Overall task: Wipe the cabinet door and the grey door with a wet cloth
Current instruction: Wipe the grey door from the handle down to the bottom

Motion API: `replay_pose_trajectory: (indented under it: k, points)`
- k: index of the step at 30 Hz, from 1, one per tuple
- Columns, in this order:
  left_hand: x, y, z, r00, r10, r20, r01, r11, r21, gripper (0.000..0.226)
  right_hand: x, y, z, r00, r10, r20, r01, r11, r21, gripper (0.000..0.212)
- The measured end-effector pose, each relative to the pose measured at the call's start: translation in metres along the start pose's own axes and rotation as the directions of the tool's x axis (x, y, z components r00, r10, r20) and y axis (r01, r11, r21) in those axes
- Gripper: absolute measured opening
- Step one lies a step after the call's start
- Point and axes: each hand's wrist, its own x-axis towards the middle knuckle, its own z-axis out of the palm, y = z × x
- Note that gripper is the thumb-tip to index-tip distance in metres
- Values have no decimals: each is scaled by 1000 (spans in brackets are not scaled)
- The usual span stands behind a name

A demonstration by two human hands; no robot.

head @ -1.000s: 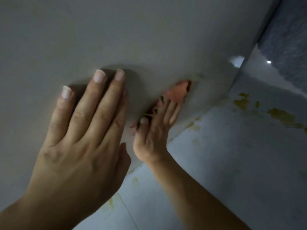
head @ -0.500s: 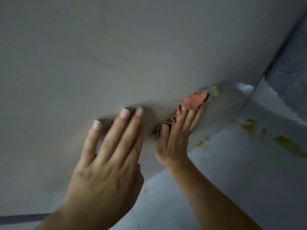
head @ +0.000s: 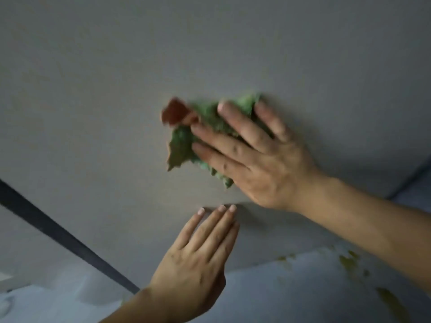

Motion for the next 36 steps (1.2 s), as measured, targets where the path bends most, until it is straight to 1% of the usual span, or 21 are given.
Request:
replay_pose_trajectory:
  k: [2, 3, 5, 7, 9, 12, 16, 18, 20, 21, 23, 25, 27, 29, 32, 34, 35, 36]
  points:
    - [-13, 2, 1, 1000, -8, 4, 8, 997, -72, 79, -27, -5, 10, 976, -196, 92, 198, 980, -14, 58]
    - [-19, 2, 2, 1000, -18, 22, 20, 994, -109, 79, -42, -10, 14, 955, -264, 133, 267, 964, -5, 58]
    - [-29, 2, 4, 995, -68, 76, 81, 980, -184, 81, -69, -22, 23, 920, -349, 180, 349, 937, 36, 57]
    - [-32, 2, 4, 981, -165, 99, 187, 939, -288, 77, -85, -31, 27, 905, -380, 191, 371, 925, 84, 52]
    - [-29, 6, 2, 960, -256, 112, 279, 884, -375, 71, -90, -36, 29, 921, -356, 159, 337, 932, 132, 47]
    - [-25, 17, 1, 942, -305, 142, 335, 817, -470, 66, -96, -44, 29, 958, -270, 100, 246, 947, 207, 35]
    - [-27, 27, 3, 898, -387, 209, 434, 705, -561, 68, -112, -49, 29, 982, -177, 62, 161, 966, 201, 21]
    - [-26, 32, 4, 874, -420, 243, 476, 644, -599, 67, -122, -44, 26, 992, -118, 51, 106, 976, 192, 21]
    - [-24, 36, 5, 872, -425, 243, 478, 637, -605, 67, -130, -36, 25, 998, -38, 44, 33, 993, 112, 32]
    - [-22, 37, 4, 880, -421, 219, 463, 660, -592, 69, -130, -31, 23, 999, 17, 43, -19, 999, 49, 40]
    - [-16, 37, 2, 921, -369, 127, 377, 757, -533, 72, -116, -16, 19, 988, 152, -10, -153, 987, -53, 50]
    - [-3, 35, -2, 967, -254, 36, 243, 862, -445, 72, -89, 8, 16, 955, 286, -77, -292, 953, -84, 57]
    - [12, 29, -4, 990, -142, -18, 130, 946, -297, 76, -69, 28, 14, 923, 368, -111, -377, 922, -88, 57]
    - [22, 22, -1, 996, -87, -4, 86, 986, -142, 82, -71, 27, 15, 919, 380, -102, -389, 918, -82, 58]
    - [24, 18, 5, 995, -93, 48, 92, 995, 27, 86, -112, 1, 24, 963, 269, 20, -267, 960, -88, 67]
    - [24, 20, 7, 994, -102, 47, 99, 993, 65, 86, -144, -1, 25, 970, 219, 105, -203, 969, -141, 67]
    - [23, 22, 7, 994, -106, 37, 103, 992, 69, 85, -154, 3, 23, 961, 242, 134, -222, 963, -151, 64]
    - [24, 24, 6, 993, -111, 27, 109, 992, 64, 84, -159, 6, 20, 941, 301, 152, -278, 948, -153, 59]
